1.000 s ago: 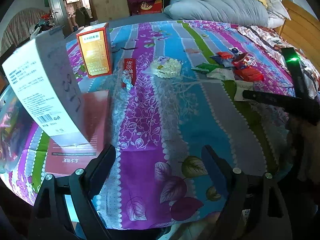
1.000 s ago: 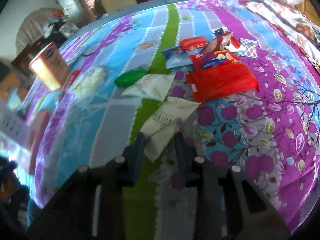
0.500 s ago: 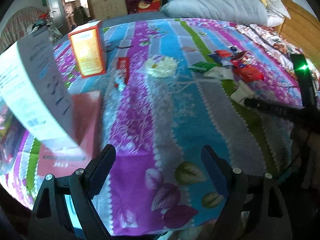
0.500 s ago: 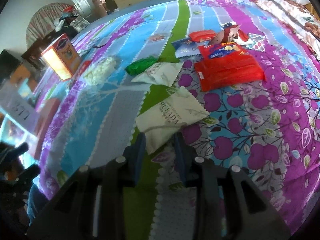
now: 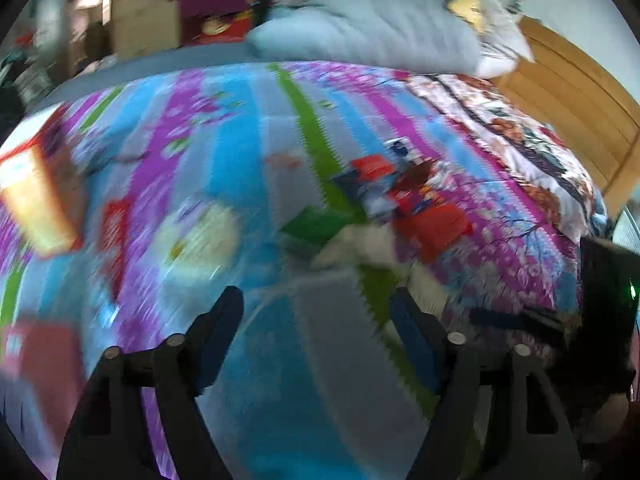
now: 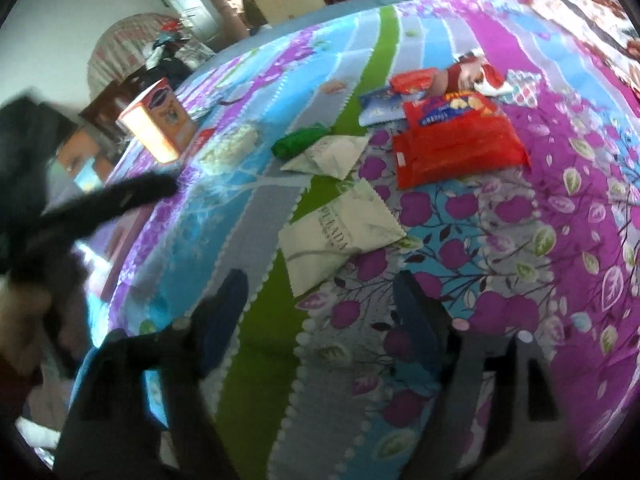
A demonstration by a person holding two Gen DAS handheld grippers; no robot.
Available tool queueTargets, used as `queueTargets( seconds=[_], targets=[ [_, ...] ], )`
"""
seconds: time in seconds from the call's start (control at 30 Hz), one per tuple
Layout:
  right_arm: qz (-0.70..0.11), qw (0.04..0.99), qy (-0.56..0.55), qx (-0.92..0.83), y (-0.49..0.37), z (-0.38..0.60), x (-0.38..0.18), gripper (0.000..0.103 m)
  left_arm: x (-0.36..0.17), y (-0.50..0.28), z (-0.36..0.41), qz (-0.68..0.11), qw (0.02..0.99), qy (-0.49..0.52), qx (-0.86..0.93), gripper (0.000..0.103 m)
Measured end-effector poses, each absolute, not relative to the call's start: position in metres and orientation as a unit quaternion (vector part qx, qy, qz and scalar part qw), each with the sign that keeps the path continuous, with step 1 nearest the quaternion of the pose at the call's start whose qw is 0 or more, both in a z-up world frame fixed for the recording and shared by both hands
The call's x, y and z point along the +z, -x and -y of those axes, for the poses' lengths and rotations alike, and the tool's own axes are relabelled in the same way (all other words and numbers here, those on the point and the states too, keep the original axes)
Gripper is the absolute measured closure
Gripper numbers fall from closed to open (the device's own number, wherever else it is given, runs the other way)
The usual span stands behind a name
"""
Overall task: Organize snacks
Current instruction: 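Grasp the green packet with the left gripper while the right grasps the cream PULADA bag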
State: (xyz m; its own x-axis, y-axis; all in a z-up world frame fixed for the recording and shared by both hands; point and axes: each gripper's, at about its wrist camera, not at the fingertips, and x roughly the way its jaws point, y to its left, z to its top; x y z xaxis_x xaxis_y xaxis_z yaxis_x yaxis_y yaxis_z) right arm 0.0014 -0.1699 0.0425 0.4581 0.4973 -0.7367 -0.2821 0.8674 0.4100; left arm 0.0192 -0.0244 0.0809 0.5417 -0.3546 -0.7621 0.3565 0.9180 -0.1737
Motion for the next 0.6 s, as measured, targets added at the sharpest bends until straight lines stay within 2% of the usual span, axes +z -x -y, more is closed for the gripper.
queueTargets(
  seconds=[0.03, 0.43, 0.47, 0.5, 0.53, 0.57, 0.6],
  targets=[
    [-0.469, 0.844, -0.12, 0.232, -0.001, 0.172, 0.041, 0.026, 0.077, -0.031, 0.033, -0.427, 0.881, -0.009, -0.204, 0.017],
    [-0.458, 0.837, -0.157, 0.254, 0.004, 0.188, 0.028, 0.027, 0.022, -0.109, 0.056, -0.456, 0.871, -0.031, -0.179, 0.02],
    [-0.457, 0.837, -0.159, 0.255, 0.004, 0.189, 0.028, 0.026, 0.019, -0.111, 0.057, -0.46, 0.869, -0.032, -0.18, 0.022],
    [-0.456, 0.837, -0.162, 0.257, 0.004, 0.19, 0.028, 0.026, 0.015, -0.113, 0.058, -0.464, 0.866, -0.034, -0.182, 0.032],
    [-0.455, 0.836, -0.163, 0.258, 0.004, 0.19, 0.028, 0.026, 0.013, -0.114, 0.058, -0.468, 0.863, -0.032, -0.188, 0.047],
    [-0.454, 0.837, -0.164, 0.259, 0.004, 0.191, 0.029, 0.026, 0.01, -0.115, 0.058, -0.471, 0.861, -0.03, -0.189, 0.051],
    [-0.453, 0.837, -0.162, 0.259, 0.005, 0.191, 0.03, 0.026, 0.01, -0.114, 0.058, -0.47, 0.863, -0.032, -0.186, 0.06]
  ],
)
